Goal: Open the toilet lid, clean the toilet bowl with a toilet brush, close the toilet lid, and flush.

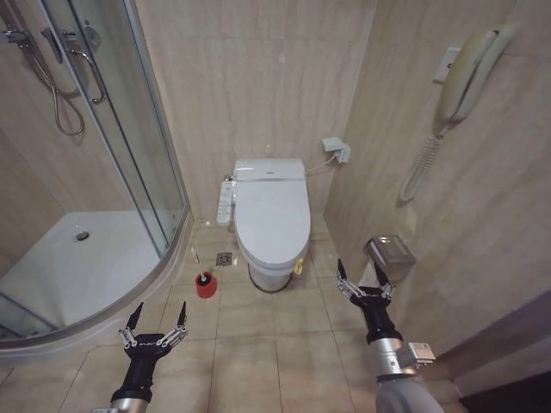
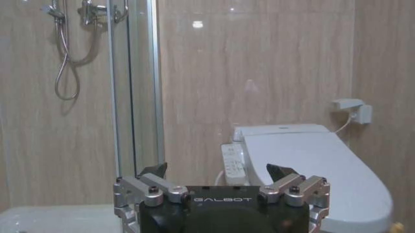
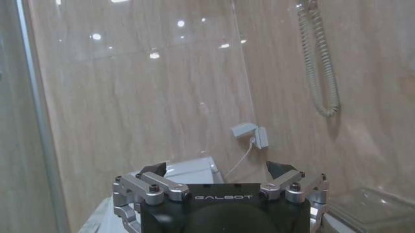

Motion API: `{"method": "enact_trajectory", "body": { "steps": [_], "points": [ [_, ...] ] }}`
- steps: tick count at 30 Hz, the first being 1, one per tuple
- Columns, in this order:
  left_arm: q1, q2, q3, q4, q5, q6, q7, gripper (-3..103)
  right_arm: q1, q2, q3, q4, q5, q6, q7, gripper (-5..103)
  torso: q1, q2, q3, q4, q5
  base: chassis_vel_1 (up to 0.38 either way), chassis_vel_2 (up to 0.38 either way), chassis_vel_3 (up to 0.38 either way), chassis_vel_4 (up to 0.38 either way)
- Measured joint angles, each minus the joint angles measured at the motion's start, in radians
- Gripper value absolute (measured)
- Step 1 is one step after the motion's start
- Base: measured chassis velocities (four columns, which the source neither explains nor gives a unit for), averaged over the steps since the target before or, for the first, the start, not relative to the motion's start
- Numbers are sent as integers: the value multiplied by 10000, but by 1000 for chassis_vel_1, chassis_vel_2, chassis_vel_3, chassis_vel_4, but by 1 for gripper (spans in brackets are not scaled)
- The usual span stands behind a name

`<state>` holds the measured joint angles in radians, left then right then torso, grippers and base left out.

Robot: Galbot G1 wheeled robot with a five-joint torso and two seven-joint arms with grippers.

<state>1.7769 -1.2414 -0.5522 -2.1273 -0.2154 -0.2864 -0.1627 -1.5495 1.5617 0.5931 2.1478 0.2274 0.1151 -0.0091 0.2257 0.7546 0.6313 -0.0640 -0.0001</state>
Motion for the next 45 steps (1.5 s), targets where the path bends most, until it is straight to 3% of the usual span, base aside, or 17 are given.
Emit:
{"method": "enact_trajectory", "body": {
  "steps": [9,11,32,36,45],
  "points": [
    [-3,1,0,0,0,0,0,100,84,23,118,-120,-254,250,43,100,14,-5,5,-4,-1,-166,166,158,-170],
    [-1,0,-1,0,0,0,0,100,92,17,133,-142,-246,359,7,100,10,-5,4,5,0,-34,25,18,2],
    [-3,0,0,0,0,0,0,100,196,59,181,-322,-643,324,552,100,14,-6,6,-4,0,-84,91,94,-106],
    [-2,0,0,0,0,0,-1,100,216,28,217,-333,-712,351,652,100,9,-5,3,3,0,-25,24,1,-15],
    [2,-1,0,0,0,0,-1,100,247,18,244,-401,-641,371,711,100,-4,2,-2,-2,0,31,-31,-27,36]
  ]
}}
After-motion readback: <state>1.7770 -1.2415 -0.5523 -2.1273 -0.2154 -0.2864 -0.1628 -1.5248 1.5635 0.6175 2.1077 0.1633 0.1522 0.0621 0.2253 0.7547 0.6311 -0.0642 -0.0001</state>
